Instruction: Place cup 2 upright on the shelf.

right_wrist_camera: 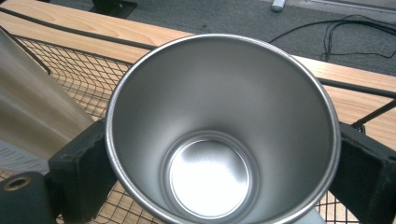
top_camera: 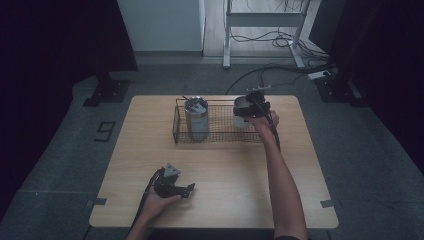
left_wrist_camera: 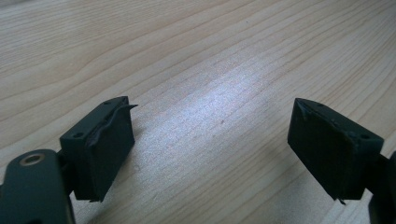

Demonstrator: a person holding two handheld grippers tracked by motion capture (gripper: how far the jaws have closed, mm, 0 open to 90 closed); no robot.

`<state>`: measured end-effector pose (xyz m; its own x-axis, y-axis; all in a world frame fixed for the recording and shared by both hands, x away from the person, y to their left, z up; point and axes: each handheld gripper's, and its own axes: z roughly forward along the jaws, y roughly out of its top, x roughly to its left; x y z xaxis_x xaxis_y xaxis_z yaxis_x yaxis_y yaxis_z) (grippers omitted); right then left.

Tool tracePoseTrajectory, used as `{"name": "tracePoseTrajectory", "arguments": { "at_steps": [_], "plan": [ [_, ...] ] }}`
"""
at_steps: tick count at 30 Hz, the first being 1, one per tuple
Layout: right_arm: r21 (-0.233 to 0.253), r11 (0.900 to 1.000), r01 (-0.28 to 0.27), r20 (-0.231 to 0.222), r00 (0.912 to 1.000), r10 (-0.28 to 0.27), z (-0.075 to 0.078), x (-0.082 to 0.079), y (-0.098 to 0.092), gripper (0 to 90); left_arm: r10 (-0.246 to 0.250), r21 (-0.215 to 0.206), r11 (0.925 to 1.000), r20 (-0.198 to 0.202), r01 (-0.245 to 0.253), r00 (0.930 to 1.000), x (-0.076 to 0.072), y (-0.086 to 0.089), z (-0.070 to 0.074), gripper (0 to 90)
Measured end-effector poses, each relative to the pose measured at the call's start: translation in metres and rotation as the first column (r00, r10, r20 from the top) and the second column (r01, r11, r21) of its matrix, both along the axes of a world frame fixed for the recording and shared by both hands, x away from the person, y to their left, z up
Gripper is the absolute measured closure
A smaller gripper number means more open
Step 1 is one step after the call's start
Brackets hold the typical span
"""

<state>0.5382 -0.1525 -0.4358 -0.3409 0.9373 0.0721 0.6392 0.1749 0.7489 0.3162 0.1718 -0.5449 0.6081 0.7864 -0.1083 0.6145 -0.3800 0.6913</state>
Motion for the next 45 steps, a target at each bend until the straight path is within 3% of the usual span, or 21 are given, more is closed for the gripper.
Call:
{"name": "tracePoseTrajectory", "arguments": {
  "at_steps": [16,33,45],
  "plan": [
    [-0.040,0.999,0.001,-0.041,0.9991,-0.002,-0.021,0.008,0.002,6.6,-0.002,-0.001,1.0000,0.003,0.002,1.0000,0.000,0.001,0.000,14.3],
    [-0.119,0.993,-0.018,-0.097,0.9953,0.006,-0.034,0.009,0.007,6.6,0.000,0.010,1.0000,0.012,0.000,0.9999,0.000,0.000,-0.001,14.4],
    [-0.102,0.995,-0.012,-0.098,0.9951,0.002,-0.037,0.001,0.004,3.8,0.001,0.015,0.9999,0.016,-0.001,0.9999,-0.001,0.000,-0.001,14.3]
  ]
}}
